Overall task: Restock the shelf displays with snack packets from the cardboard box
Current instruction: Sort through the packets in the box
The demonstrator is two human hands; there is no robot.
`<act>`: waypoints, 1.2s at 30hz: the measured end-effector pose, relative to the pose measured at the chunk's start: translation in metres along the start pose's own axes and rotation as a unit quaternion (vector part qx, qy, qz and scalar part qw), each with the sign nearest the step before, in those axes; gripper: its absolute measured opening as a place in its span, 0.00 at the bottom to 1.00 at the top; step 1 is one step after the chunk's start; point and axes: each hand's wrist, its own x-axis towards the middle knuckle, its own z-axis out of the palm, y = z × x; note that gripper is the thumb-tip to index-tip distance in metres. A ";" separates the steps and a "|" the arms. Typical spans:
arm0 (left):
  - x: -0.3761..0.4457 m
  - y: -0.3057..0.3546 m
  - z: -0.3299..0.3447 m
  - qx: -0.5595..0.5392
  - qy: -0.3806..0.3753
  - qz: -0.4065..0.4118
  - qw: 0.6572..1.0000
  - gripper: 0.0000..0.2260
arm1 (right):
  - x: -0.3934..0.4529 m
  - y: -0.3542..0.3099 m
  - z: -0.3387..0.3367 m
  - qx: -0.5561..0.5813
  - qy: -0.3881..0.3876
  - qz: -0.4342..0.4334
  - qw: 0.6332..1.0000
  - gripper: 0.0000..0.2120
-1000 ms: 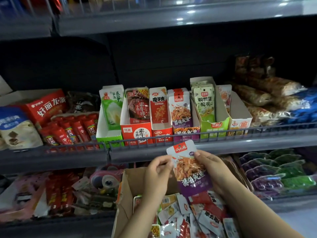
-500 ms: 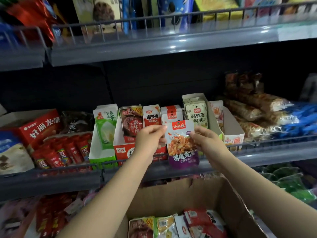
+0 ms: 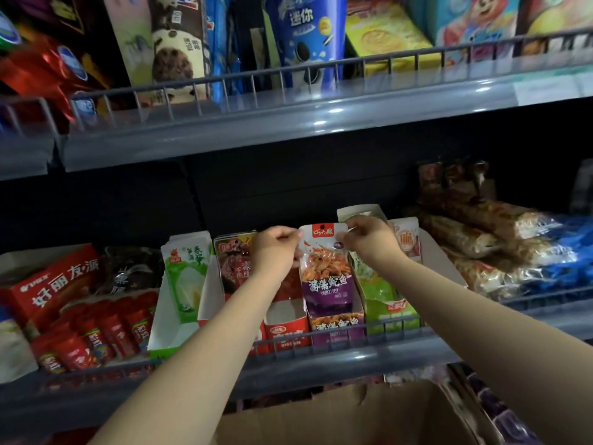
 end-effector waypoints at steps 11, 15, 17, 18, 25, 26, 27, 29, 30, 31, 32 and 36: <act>0.029 -0.039 0.012 0.237 -0.012 0.045 0.970 0.03 | 0.022 0.024 0.017 -0.198 -0.044 -0.033 0.979 0.07; 0.038 -0.051 0.016 0.266 0.000 0.071 0.961 0.03 | 0.026 0.031 0.025 -0.213 -0.029 -0.034 0.976 0.09; 0.041 -0.055 0.017 0.273 0.004 0.074 0.959 0.03 | 0.027 0.034 0.027 -0.220 -0.026 -0.033 0.975 0.09; 0.041 -0.056 0.018 0.274 0.005 0.077 0.959 0.03 | 0.027 0.036 0.028 -0.223 -0.025 -0.031 0.974 0.09; 0.039 -0.060 0.021 0.257 0.008 0.082 0.963 0.03 | 0.028 0.044 0.030 -0.189 -0.018 -0.034 0.981 0.13; 0.038 -0.060 0.020 0.249 0.006 0.083 0.965 0.04 | 0.026 0.044 0.029 -0.177 -0.015 -0.036 0.983 0.12; 0.035 -0.059 0.019 0.240 0.004 0.084 0.967 0.05 | 0.023 0.044 0.027 -0.169 -0.011 -0.039 0.985 0.12; 0.027 -0.056 0.016 0.223 0.007 0.092 0.970 0.07 | 0.016 0.042 0.024 -0.164 0.005 -0.049 0.985 0.11; 0.021 -0.054 0.015 0.213 0.011 0.101 0.972 0.07 | 0.012 0.041 0.022 -0.160 0.015 -0.055 0.985 0.11; 0.014 -0.052 0.013 0.203 0.013 0.110 0.973 0.07 | 0.006 0.040 0.020 -0.152 0.024 -0.059 0.986 0.11; 0.005 -0.049 0.012 0.195 0.012 0.120 0.973 0.07 | 0.000 0.039 0.018 -0.142 0.029 -0.064 0.987 0.11; -0.037 -0.041 0.006 0.162 0.000 0.127 0.979 0.05 | -0.035 0.032 0.009 -0.101 0.017 -0.060 0.993 0.11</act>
